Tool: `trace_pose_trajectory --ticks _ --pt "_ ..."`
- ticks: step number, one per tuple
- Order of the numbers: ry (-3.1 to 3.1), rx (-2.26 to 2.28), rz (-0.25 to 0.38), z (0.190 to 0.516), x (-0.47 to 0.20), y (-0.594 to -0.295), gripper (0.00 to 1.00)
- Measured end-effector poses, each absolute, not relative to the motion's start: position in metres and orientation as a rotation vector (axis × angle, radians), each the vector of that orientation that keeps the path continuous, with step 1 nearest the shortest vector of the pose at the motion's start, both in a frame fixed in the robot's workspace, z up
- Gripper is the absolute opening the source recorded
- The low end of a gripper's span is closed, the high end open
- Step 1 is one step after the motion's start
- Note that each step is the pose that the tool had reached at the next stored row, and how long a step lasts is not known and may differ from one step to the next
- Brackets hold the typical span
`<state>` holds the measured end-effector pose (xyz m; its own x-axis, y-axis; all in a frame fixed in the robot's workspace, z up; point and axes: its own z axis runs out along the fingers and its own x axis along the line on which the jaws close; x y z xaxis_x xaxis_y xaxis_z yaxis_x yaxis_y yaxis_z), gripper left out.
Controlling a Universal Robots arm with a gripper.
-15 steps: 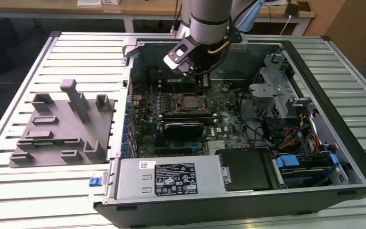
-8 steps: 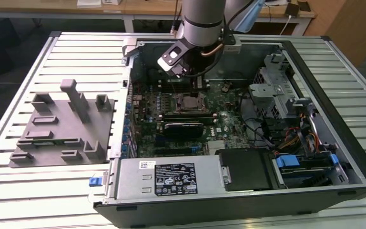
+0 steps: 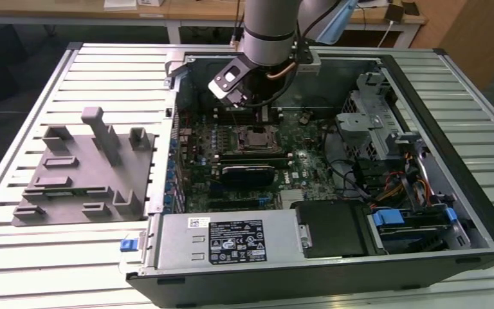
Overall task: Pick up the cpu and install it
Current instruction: 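Close the cpu cover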
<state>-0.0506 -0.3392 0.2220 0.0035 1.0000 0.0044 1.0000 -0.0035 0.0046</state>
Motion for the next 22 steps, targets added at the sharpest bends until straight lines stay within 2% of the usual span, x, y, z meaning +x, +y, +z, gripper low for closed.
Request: trace_pose_trajectory --ticks 22 --pt "2.555 1.828 0.009 0.2218 -0.0506 -0.3392 0.11"
